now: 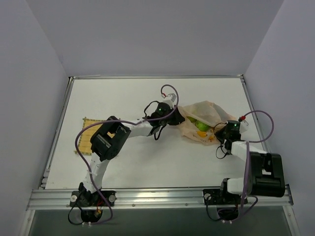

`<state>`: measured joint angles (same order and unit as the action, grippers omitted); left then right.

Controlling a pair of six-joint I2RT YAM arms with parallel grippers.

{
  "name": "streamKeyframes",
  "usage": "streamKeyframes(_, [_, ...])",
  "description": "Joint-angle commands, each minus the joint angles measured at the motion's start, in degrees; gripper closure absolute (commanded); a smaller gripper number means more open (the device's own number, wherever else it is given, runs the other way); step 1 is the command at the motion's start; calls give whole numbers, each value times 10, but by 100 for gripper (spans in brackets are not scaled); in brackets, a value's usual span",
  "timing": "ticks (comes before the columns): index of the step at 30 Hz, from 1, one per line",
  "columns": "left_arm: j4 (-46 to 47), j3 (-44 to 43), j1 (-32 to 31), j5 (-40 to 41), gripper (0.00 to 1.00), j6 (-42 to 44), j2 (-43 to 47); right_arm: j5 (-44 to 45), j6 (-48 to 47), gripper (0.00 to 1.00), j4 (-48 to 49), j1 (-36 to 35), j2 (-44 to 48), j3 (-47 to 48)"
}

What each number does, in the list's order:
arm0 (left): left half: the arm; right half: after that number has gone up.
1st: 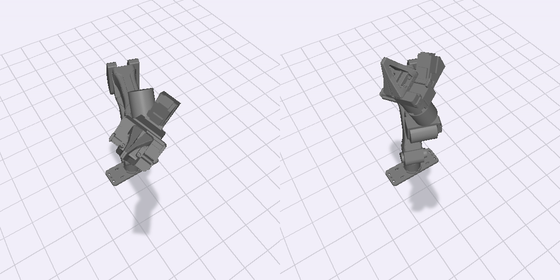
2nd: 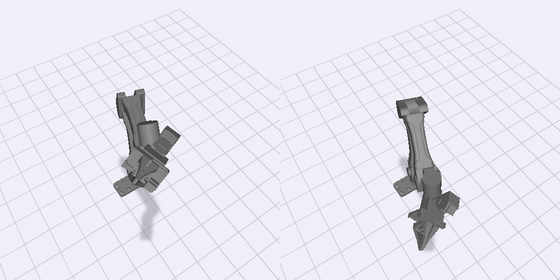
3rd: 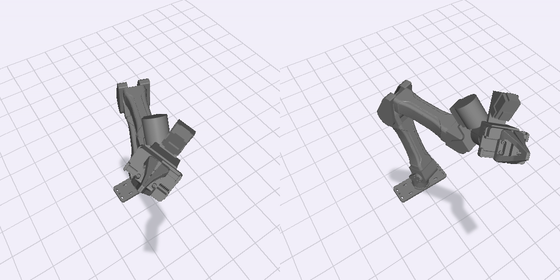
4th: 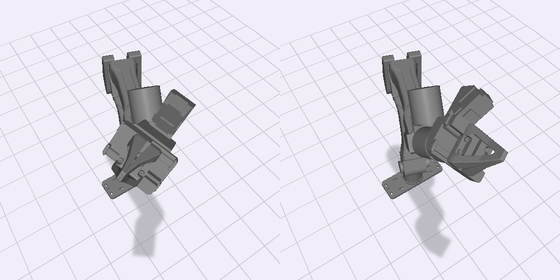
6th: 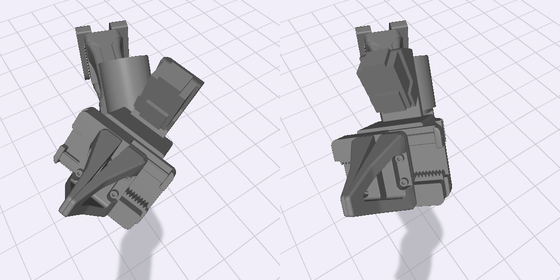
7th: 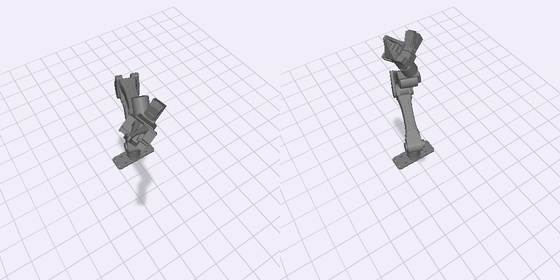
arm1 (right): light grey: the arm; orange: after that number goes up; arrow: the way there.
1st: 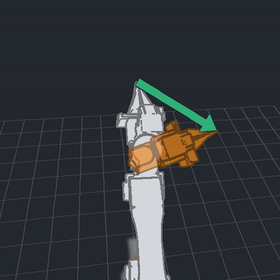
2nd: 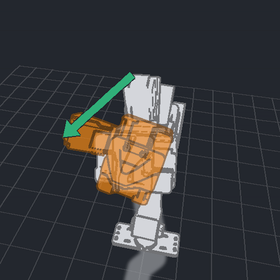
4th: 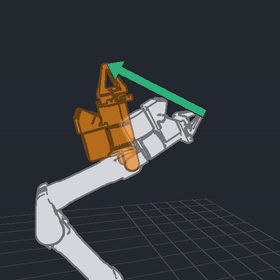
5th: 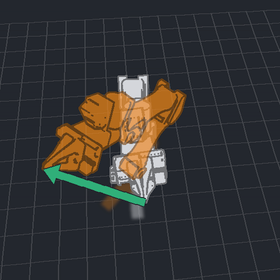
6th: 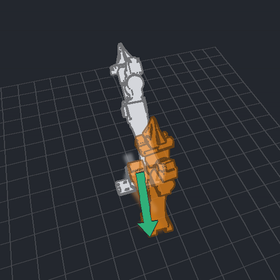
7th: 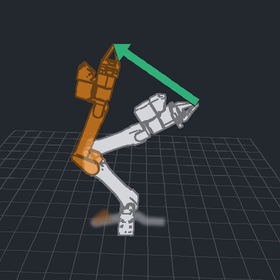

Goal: Take the fake fruits out of the plastic bag

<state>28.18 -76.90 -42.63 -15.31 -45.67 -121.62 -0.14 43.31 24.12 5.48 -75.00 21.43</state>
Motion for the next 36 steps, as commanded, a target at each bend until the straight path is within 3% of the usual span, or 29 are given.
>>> streamKeyframes(1, [31,-25,-3,-5,98,7,6,-4,-4,78,30,8,-41,34])
streamKeyframes(6, [-4,-17,-19,19,97,52,49,0,-45,37,-56,-7,92,39])
streamKeyframes(9, [-18,-15,-32,34,97,66,67,17,-57,26,-129,-30,189,51])
streamKeyframes(14, [-43,-33,-46,44,97,74,74,42,-61,22,-215,-79,270,84])
streamKeyframes(20, [-52,-39,-49,49,97,79,82,30,-75,20,-239,-98,299,109])
streamKeyframes(22, [-52,-40,-49,49,97,78,82,8,-76,25,-239,-102,296,118])
streamKeyframes(23, [-52,-40,-49,49,97,78,82,8,-78,39,-239,-110,289,121])
streamKeyframes(25, [-52,-43,-49,49,97,79,82,8,-83,45,-239,-120,274,127])
streamKeyframes(26, [-52,-43,-49,49,97,81,82,8,-86,43,-239,-122,250,131])
streamKeyframes(28, [-54,-47,-49,50,97,84,82,-37,-103,32,-221,-130,215,151])
streamKeyframes(32, [-64,-48,-49,61,97,102,82,-36,-85,9,-147,-138,166,174])
streamKeyframes(34, [-68,-47,-49,66,96,112,84,-21,-67,7,-132,-138,130,189])
streamKeyframes(36, [-73,-44,-50,77,91,117,89,10,-47,11,-107,-137,107,193])
